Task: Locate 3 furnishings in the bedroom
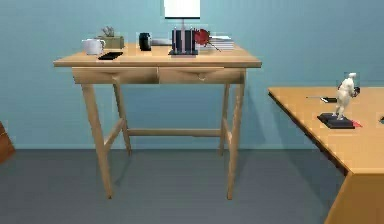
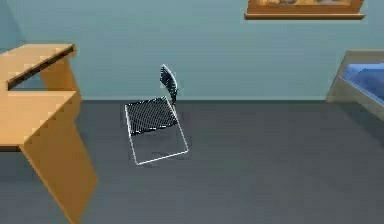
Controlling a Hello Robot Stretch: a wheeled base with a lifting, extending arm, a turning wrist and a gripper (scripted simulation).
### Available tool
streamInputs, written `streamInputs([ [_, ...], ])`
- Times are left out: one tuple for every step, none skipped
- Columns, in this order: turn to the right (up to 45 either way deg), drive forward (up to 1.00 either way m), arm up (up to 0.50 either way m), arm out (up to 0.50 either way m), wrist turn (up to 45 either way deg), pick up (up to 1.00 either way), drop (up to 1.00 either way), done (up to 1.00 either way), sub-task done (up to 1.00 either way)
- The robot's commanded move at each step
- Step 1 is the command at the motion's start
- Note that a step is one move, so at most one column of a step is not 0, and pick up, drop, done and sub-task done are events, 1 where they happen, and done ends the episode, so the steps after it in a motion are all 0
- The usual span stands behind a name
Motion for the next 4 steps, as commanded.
streamInputs([
  [45.0, 0.0, 0.0, 0.0, 0.0, 0.0, 0.0, 0.0, 0.0],
  [18.0, 0.0, 0.0, 0.0, 0.0, 0.0, 0.0, 0.0, 0.0],
  [0.0, 0.3, 0.0, 0.0, 0.0, 0.0, 0.0, 0.0, 0.0],
  [-15.0, 0.0, 0.0, 0.0, 0.0, 0.0, 0.0, 0.0, 0.0],
])
